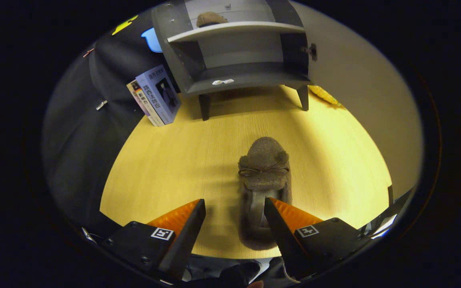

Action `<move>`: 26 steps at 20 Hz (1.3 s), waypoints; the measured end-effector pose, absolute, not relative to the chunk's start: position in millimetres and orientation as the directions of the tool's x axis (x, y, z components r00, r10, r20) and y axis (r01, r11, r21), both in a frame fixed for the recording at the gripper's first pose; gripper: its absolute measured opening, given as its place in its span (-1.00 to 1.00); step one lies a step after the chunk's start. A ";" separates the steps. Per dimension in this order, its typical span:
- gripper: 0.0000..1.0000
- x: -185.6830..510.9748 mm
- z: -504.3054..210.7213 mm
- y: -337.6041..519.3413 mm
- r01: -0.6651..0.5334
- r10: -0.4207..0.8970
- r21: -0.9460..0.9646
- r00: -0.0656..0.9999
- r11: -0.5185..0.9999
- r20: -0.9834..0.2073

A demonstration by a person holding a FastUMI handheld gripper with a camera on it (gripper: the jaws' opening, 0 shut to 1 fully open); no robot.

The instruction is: Open the shoe cabinet door, grab the shoes and put them into the shoe cabinet, then close the shoe cabinet door.

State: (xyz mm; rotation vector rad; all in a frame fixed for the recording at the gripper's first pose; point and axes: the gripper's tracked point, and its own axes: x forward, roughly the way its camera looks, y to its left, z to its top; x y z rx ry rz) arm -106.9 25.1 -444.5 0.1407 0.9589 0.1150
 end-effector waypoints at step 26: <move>-0.88 12.7 -215.2 -21.4 -0.034 0.074 0.076 0.786 0.997 -0.614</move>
